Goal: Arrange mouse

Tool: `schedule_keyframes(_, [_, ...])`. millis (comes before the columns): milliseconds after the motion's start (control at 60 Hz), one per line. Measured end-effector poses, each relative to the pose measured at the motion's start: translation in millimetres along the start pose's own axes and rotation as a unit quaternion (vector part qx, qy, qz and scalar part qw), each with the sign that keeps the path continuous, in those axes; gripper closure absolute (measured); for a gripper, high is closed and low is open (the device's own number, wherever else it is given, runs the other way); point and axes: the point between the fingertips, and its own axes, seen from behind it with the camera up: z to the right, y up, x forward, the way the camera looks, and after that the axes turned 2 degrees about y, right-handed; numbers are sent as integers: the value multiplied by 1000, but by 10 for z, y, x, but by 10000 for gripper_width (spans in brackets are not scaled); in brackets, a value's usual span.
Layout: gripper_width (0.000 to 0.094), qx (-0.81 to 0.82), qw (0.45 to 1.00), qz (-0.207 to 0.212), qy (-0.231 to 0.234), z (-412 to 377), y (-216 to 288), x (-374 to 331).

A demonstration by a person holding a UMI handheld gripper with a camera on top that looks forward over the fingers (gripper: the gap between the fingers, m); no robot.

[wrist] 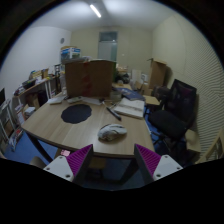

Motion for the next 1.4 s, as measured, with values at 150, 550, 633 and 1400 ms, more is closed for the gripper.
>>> schedule_keyframes(150, [84, 2, 998, -9, 59, -368, -158, 555])
schedule_keyframes(550, [96, 65, 995, -22, 65, -286, -110, 1662])
schedule_keyframes(633, [99, 67, 996, -24, 61, -302, -47, 1778])
schedule_keyframes(1400, [533, 40, 995, 66, -55, -319, 807, 2002])
